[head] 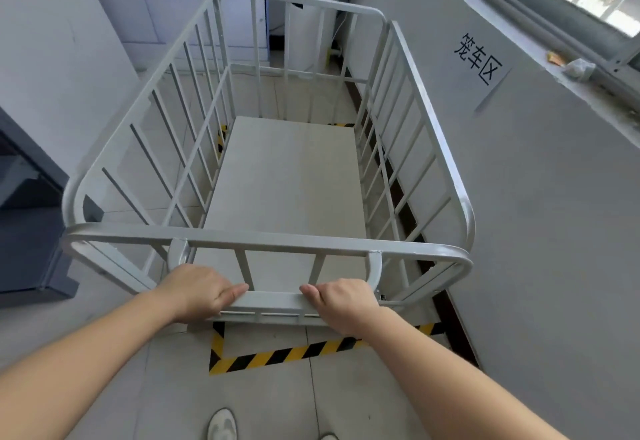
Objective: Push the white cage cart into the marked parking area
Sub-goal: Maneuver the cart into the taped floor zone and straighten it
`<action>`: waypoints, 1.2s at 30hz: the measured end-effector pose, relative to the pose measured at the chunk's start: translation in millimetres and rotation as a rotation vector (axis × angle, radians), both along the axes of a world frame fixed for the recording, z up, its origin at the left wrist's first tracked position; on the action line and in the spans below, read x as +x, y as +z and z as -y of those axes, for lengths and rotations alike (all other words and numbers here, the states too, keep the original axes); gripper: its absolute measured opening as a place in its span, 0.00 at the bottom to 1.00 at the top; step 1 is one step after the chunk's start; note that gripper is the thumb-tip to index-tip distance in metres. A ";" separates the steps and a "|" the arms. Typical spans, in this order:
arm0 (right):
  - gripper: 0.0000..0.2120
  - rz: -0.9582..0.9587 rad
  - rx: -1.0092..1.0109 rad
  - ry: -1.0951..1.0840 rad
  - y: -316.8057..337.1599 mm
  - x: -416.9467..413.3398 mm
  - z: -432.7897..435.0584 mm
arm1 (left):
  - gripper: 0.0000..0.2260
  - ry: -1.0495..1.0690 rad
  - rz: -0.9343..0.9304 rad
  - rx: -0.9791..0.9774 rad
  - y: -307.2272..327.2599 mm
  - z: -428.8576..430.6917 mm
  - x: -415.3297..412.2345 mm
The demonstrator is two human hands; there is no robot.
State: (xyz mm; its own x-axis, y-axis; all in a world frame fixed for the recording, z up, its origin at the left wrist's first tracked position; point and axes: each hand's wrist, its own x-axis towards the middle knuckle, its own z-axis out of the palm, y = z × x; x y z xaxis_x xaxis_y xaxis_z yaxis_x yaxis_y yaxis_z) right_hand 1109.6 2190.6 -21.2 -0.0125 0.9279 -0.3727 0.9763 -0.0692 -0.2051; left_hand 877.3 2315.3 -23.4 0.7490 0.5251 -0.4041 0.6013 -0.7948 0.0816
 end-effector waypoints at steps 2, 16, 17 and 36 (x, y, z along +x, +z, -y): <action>0.26 -0.009 0.006 0.035 -0.3 2.1 -0.5 | 0.31 -0.005 -0.010 0.027 -0.8 2.0 0.0; 0.32 -0.026 -0.026 0.107 -3.7 6.4 -6.9 | 0.37 -0.018 0.022 -0.003 -10.9 -0.7 -3.2; 0.32 -0.027 -0.039 0.113 -3.0 6.7 -7.8 | 0.37 -0.014 0.012 -0.007 -10.4 -1.4 -2.5; 0.27 -0.147 -0.251 0.224 6.3 108.5 -3.7 | 0.31 0.075 -0.071 -0.091 -1.6 30.3 89.1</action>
